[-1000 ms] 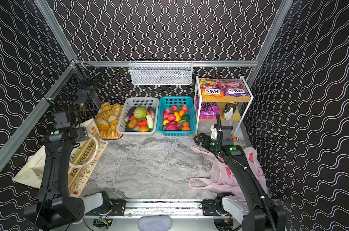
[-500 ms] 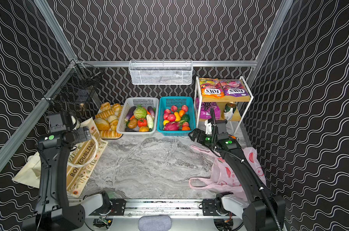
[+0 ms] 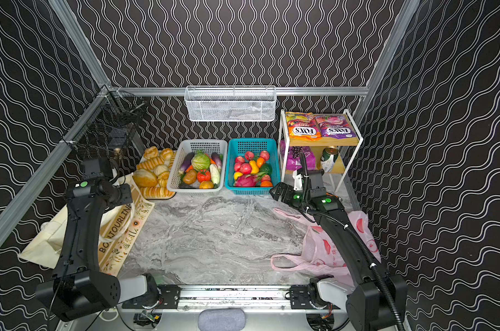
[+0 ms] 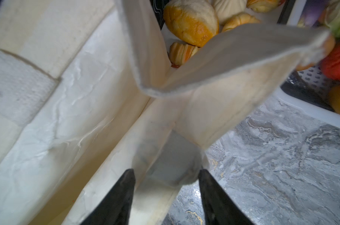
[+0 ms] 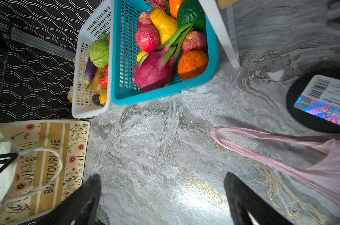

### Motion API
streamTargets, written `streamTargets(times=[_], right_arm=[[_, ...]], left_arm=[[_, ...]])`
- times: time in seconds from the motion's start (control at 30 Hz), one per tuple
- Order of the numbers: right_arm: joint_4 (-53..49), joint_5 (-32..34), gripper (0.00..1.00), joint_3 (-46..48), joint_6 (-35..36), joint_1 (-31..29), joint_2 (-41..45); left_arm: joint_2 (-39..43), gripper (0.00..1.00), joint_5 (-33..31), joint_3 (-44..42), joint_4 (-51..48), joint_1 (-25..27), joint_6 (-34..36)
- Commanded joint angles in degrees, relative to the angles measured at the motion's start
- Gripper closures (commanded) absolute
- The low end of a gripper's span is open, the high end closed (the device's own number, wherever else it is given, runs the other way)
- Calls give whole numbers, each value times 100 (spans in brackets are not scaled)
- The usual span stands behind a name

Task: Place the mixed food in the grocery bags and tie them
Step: 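Grasp the tote bag's handle with the left gripper and lift it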

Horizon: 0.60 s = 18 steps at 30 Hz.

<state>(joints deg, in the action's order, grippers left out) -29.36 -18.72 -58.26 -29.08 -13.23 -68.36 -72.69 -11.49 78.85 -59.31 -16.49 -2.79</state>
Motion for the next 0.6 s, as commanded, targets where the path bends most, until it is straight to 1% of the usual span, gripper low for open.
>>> streamTargets(times=[0.0,0.07,0.1,0.13,0.17,0.27,0.33,0.37,0.47,0.57], right_arm=[[-15,-5,0,-63,35,-12,-54],[18,-107,0,-47,0,-14,-80],[74,-179,0,-33,-7,-10,-80],[123,-256,0,-20,-33,-12,-81],[186,-358,0,-11,-36,-12,-69],[485,-576,0,69,-23,-38,53],[621,-581,0,264,-23,-39,119],[652,-565,0,288,2,-41,130],[548,-530,0,225,173,-46,-24],[256,-562,0,139,414,-41,-231]], left_arm=[[108,37,276,124,-150,0,72],[221,24,537,230,-200,6,95],[273,16,674,309,-236,4,132],[329,5,698,345,-252,-3,168],[383,1,644,373,-269,1,182],[369,1,279,394,-357,28,276],[295,1,173,390,-397,179,377],[221,1,19,424,-482,319,379],[80,1,-655,381,-550,757,485],[31,1,-1297,213,-352,859,713]])
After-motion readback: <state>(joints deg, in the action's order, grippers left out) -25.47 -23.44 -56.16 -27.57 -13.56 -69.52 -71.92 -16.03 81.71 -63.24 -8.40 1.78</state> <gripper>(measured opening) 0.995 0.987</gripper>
